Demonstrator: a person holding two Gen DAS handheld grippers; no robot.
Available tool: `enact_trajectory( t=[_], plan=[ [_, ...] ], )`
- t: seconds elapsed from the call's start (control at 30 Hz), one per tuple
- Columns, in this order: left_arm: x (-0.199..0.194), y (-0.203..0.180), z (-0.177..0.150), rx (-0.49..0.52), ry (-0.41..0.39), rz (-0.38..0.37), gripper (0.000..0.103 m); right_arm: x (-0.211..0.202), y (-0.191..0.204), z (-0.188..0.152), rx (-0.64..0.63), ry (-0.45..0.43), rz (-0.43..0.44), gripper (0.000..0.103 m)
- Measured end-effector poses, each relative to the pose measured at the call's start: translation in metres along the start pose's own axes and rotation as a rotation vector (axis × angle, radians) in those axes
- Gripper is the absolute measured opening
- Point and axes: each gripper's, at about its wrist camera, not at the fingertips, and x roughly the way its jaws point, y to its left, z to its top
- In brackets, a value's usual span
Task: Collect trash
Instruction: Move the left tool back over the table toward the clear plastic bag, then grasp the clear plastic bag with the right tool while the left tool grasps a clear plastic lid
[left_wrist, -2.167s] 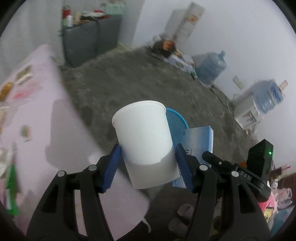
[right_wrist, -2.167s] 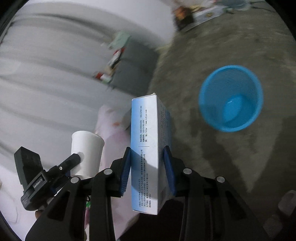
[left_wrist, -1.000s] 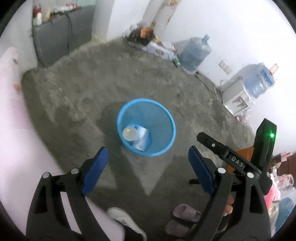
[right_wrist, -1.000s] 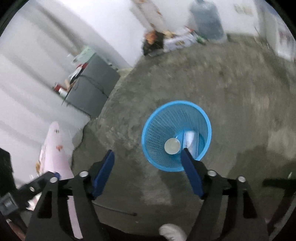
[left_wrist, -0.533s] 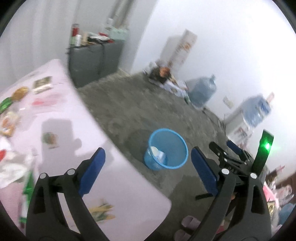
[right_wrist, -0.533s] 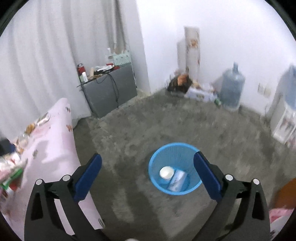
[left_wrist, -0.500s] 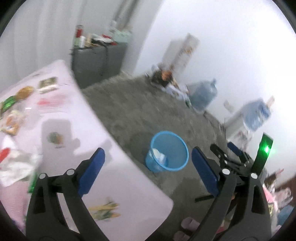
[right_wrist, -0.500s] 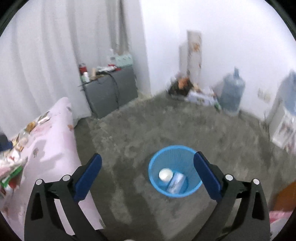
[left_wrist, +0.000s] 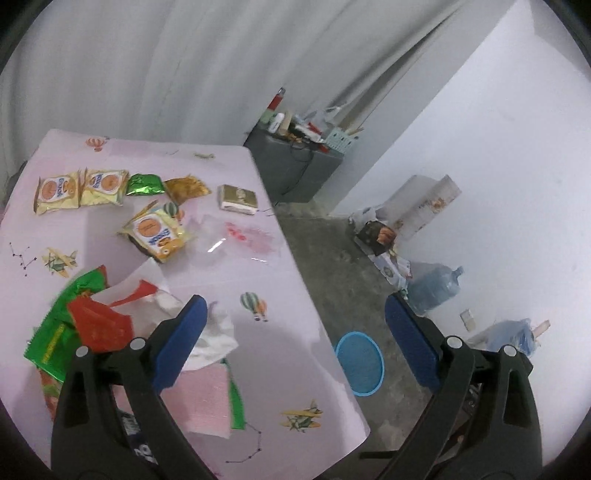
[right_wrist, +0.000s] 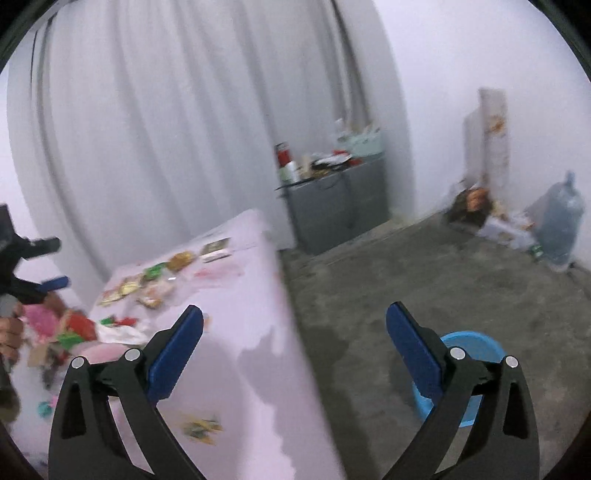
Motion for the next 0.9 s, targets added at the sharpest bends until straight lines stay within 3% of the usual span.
enact_trajectory(
  t=[0.27,0.4,0.47,0.53,0.63,0.77,0.9],
  plan=[
    [0.05,0.018,0.046,-0.054,0.165,0.091,0.092,0.068,0.006,0.029,0.212,0.199,0.235,0.096],
    [0.094,0.015,0.071,0.01,0.218,0.201,0.085,0.129,0.017,0.038,0.301,0.354,0.334,0.095],
    [0.121,0.021,0.08,0.001,0.269,0.238,0.081,0.166,0.021,0.039,0.349,0.436,0.344,0.088],
    [0.15,0.031,0.086,-0.014,0.321,0.282,0.07,0.2,0.024,0.039,0.394,0.499,0.354,0.084],
    [0.183,0.053,0.091,-0.074,0.371,0.337,0.065,0.249,0.022,0.033,0.459,0.585,0.306,0.075],
    [0.21,0.077,0.094,-0.146,0.404,0.364,0.065,0.291,0.018,0.028,0.527,0.647,0.299,0.069],
    [0.224,0.083,0.096,-0.132,0.433,0.374,0.061,0.318,0.017,0.025,0.582,0.678,0.317,0.064]
  ],
)
